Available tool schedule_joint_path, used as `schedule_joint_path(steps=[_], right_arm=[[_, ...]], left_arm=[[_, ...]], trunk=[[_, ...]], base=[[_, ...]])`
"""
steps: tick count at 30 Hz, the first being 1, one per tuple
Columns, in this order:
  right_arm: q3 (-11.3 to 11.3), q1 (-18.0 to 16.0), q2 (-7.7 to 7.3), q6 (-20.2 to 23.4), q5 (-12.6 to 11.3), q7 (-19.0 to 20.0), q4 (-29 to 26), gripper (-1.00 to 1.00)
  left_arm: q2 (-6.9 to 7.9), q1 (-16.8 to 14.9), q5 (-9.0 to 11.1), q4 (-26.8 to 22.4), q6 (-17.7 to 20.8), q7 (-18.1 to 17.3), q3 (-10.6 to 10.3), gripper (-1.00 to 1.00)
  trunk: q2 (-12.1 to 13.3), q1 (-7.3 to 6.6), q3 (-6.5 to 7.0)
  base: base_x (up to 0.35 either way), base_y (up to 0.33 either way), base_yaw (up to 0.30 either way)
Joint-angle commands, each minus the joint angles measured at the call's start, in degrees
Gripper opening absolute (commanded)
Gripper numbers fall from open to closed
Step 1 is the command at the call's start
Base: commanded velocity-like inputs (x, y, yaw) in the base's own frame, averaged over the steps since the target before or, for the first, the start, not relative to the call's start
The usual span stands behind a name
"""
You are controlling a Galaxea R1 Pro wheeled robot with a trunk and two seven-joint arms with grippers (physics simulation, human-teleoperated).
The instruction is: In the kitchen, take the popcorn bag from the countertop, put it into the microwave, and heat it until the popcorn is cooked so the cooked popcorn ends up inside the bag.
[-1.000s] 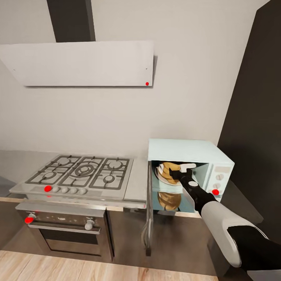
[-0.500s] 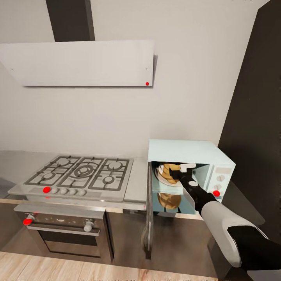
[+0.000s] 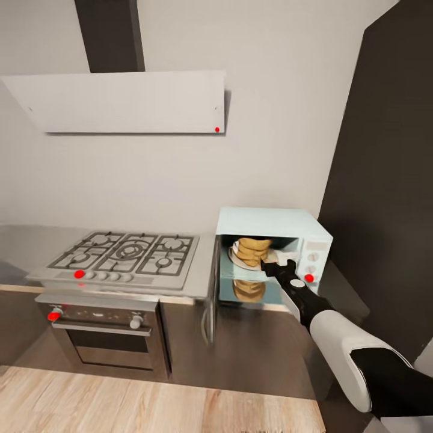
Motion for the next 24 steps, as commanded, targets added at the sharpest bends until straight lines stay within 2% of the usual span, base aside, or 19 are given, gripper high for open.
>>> schedule_joint_path(steps=[1, 7, 9, 12, 13, 14, 15, 17, 19, 22, 23, 24], right_arm=[[0.42, -0.06, 0.00, -0.16, 0.11, -0.30, 0.04, 1.00], [0.75, 0.31, 0.31, -0.35, 0.29, 0.11, -2.05, 1.00], [0.80, 3.10, 0.28, -0.14, 0.30, 0.39, -7.97, 1.00], [0.78, 12.96, 0.08, 3.05, 0.36, 0.47, -23.71, 1.00], [0.71, 17.93, -0.04, 6.08, 0.33, 0.47, -31.07, 1.00], [0.62, 21.45, -0.12, 8.02, 0.32, 0.46, -36.39, 1.00], [0.54, 26.82, -0.29, 10.59, 0.35, 0.40, -44.43, 1.00], [0.17, 33.70, -0.67, 13.76, 0.22, 0.21, -54.09, 1.00], [-0.44, 39.90, -0.87, 16.46, 0.15, 0.24, -61.17, 1.00], [-0.73, 47.70, -1.02, 17.89, 0.27, 0.52, -66.50, 1.00], [-0.59, 51.42, -1.03, 18.01, 0.28, 0.61, -68.85, 1.00], [-0.49, 57.10, -1.04, 17.41, 0.29, 0.97, -71.78, 1.00]], left_arm=[[-0.03, 0.03, 0.13, -0.12, -0.05, 0.02, 0.17, 1.00], [0.04, -0.20, 0.12, -0.12, -0.05, 0.02, 0.25, 1.00], [0.07, -0.28, 0.12, -0.13, 0.00, 0.02, 0.27, 1.00], [0.38, -0.60, 0.07, -0.19, 0.14, 0.02, 0.11, 1.00], [0.40, -0.84, -0.15, -0.24, 0.19, 0.02, 0.03, 1.00], [0.37, -1.07, -0.16, -0.26, 0.20, 0.02, -0.01, 1.00], [0.37, -1.79, -0.06, -0.44, 0.20, 0.10, -0.03, 1.00], [0.34, -3.07, -0.19, -0.61, 0.10, 0.16, -0.08, 1.00], [0.49, -4.56, -0.27, -1.61, 0.01, 0.24, -0.11, 1.00], [0.50, -9.90, -0.56, -7.27, -0.02, 0.05, -0.24, 1.00], [0.53, -11.92, -0.58, -9.43, 0.01, 0.01, -0.22, 1.00], [0.40, -14.33, -0.55, -12.00, 0.02, 0.10, -0.28, 1.00]], trunk=[[-0.09, -0.01, -0.09], [-0.09, -0.01, -0.09], [-0.09, -0.01, -0.09], [-0.09, -0.01, -0.09], [-0.09, -0.01, -0.09], [-0.09, -0.01, -0.09], [-0.09, -0.01, -0.09], [-0.09, -0.01, -0.09], [-0.09, -0.01, -0.09], [-0.09, -0.01, -0.09], [-0.09, -0.01, -0.09], [-0.09, -0.01, -0.09]], base=[[-0.330, -0.146, 0.000], [-0.330, -0.149, 0.000], [-0.330, -0.150, 0.000], [-0.328, -0.149, 0.000], [-0.203, -0.093, 0.000], [-0.130, -0.060, 0.000], [-0.066, -0.030, 0.000], [-0.035, -0.016, 0.000], [-0.014, -0.007, 0.000], [-0.004, -0.002, 0.000], [-0.001, -0.001, 0.000], [0.000, 0.000, 0.000]])
